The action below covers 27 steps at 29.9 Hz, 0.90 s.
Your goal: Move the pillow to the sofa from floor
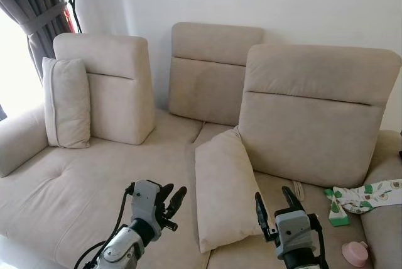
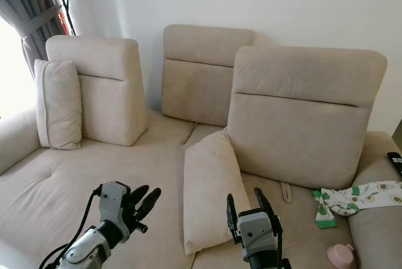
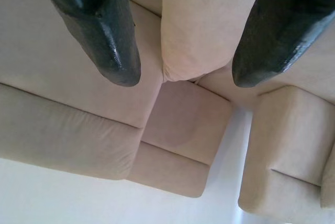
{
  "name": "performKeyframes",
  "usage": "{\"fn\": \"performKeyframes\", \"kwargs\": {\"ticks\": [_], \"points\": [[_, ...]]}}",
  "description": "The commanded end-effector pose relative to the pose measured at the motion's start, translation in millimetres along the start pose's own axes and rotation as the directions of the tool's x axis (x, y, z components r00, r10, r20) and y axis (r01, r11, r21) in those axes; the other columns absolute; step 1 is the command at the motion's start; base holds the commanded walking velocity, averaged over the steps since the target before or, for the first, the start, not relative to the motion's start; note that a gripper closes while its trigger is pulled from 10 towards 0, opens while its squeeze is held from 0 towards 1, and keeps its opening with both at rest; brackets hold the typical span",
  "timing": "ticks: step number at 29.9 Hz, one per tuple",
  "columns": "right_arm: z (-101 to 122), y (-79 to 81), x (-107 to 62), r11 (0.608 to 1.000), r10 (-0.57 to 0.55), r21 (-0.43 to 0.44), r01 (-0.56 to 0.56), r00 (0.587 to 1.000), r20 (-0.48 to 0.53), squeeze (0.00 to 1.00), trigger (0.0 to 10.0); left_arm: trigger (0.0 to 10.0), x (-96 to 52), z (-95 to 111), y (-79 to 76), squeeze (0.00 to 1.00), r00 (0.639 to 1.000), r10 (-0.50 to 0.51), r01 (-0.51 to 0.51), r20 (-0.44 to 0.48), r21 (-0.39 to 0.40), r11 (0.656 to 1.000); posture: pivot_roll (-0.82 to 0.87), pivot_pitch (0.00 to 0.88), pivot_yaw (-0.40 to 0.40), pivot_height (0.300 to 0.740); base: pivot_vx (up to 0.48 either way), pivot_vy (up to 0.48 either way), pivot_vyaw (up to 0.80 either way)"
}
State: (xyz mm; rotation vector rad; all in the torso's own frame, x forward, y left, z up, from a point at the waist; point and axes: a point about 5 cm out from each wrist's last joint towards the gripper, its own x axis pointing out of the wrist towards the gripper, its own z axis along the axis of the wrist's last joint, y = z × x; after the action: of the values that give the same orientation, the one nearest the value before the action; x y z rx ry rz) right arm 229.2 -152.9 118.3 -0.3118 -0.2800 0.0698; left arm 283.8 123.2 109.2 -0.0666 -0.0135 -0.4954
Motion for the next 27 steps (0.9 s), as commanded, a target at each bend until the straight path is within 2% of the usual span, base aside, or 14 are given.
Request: {"fn": "performKeyframes", "kwargs": {"ticks": [1, 18, 27], "points": [[0.8, 0.3, -0.4, 1.0, -0.001, 0.014, 0.001, 1.0, 0.01, 0.0, 10.0, 10.0, -3.0, -2.7, 0.7, 0.0, 1.0, -0.004, 0.004, -0.02, -0.008, 1.0, 0.09, 0.0, 0.069, 0.74, 0.0, 0.0, 0.0], [0.9, 1.5, 1.4, 1.0, 0.002, 0.021, -0.003, 1.0, 0.011, 0.0, 10.0, 10.0, -4.5, 0.0, -3.1, 0.0, 0.999, -0.023, 0.023, -0.028, -0.013, 1.0, 0.09, 0.0, 0.068, 0.74, 0.0, 0.0, 0.0], [0.8, 1.7, 2.0, 1.0, 0.006, 0.022, -0.006, 1.0, 0.011, 0.0, 10.0, 10.0, -5.4, -0.1, -4.4, 0.0, 0.999, -0.023, 0.023, -0.033, -0.018, 1.0, 0.09, 0.0, 0.066, 0.74, -0.282, 0.0, 0.0]]}}
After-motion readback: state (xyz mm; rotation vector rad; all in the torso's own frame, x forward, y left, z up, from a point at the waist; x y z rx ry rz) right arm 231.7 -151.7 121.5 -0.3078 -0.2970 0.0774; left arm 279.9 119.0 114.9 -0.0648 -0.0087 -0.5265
